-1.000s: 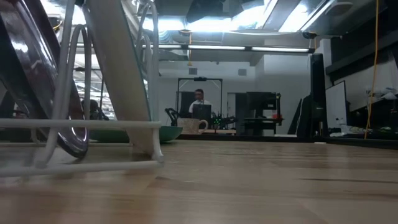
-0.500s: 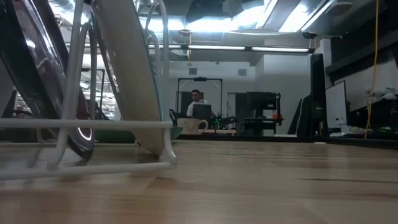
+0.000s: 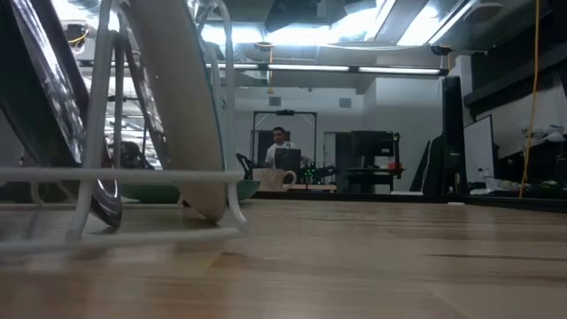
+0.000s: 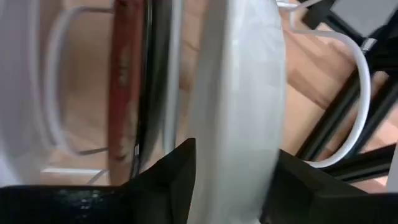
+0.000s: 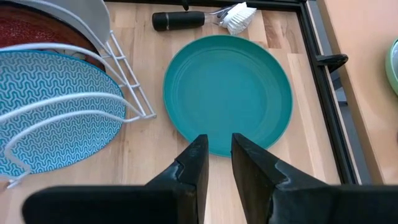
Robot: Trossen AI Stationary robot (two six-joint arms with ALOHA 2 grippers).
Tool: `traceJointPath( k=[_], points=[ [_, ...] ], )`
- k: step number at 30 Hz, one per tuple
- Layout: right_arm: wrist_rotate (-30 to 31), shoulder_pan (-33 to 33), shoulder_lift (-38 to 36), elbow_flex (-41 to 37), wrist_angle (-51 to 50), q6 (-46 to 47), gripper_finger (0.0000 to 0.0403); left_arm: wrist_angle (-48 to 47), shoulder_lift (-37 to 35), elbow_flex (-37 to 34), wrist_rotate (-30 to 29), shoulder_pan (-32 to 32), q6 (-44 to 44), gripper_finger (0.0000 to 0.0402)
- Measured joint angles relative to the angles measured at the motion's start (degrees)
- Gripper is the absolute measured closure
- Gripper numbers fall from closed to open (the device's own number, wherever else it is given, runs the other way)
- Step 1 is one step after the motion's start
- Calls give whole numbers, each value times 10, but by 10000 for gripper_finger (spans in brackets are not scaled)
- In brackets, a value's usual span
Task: Sort dishes
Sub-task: Put the white plate into the dish rack
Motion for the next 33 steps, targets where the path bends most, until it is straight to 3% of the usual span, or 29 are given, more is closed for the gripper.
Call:
traceJointPath(
  k=[33],
  points=[
    [0, 0, 0, 0, 0, 0, 329, -81, -3, 106, 44, -19, -37, 320]
  ],
)
